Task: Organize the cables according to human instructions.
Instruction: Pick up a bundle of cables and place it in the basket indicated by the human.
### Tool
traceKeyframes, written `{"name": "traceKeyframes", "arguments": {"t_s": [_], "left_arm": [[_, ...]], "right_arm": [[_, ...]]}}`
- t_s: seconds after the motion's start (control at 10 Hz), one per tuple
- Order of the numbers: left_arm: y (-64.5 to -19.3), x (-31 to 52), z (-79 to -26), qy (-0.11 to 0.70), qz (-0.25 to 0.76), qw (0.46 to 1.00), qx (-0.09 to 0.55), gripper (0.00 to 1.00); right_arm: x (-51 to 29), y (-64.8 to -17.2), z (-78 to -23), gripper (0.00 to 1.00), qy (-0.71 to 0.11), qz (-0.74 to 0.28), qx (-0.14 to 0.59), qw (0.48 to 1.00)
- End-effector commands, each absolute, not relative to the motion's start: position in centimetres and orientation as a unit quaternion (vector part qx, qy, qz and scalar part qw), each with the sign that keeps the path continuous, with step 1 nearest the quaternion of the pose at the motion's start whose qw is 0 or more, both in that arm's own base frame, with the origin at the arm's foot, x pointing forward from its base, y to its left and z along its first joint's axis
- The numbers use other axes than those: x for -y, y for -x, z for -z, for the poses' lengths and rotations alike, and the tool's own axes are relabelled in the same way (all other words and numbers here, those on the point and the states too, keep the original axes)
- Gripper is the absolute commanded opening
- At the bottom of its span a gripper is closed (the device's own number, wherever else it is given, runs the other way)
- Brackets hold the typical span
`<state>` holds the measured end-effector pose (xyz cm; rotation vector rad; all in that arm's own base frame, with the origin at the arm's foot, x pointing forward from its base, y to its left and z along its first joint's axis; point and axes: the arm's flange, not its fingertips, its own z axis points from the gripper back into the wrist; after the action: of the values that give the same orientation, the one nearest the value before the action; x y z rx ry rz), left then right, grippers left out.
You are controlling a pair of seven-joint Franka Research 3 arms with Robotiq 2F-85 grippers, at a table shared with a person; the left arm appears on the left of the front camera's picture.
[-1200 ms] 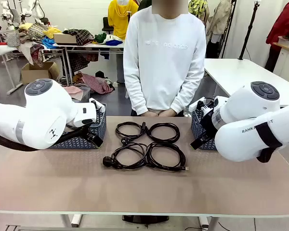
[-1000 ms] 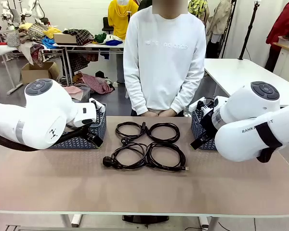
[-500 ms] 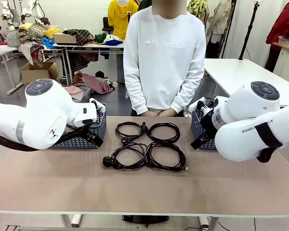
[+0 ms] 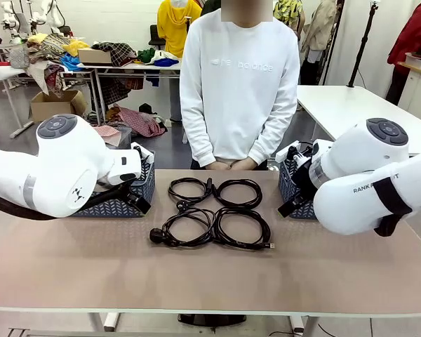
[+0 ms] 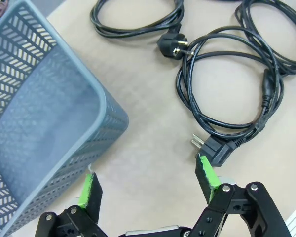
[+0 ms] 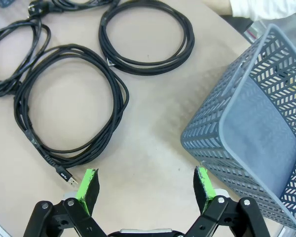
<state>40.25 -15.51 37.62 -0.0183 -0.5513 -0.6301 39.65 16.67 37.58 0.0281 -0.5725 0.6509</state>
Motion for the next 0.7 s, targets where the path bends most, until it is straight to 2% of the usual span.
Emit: {"name": "traceKeyframes", "arguments": {"t_s": [0.0,0.2,0.6], "left_arm": [[-39.6,14.4,-40.1,0.011,0.325,0.906,0.272,1.0],[-39.2,13.1,-43.0,0.015,0.349,0.895,0.278,1.0],[-38.0,8.9,-47.7,0.098,0.41,0.858,0.294,1.0]], "right_arm": [[-15.3,-39.4,-39.7,1.0,-0.032,-0.329,0.28,0.901],[-14.2,-38.5,-41.9,1.0,-0.06,-0.346,0.278,0.894],[-10.5,-35.6,-46.6,1.0,-0.132,-0.409,0.303,0.851]]}}
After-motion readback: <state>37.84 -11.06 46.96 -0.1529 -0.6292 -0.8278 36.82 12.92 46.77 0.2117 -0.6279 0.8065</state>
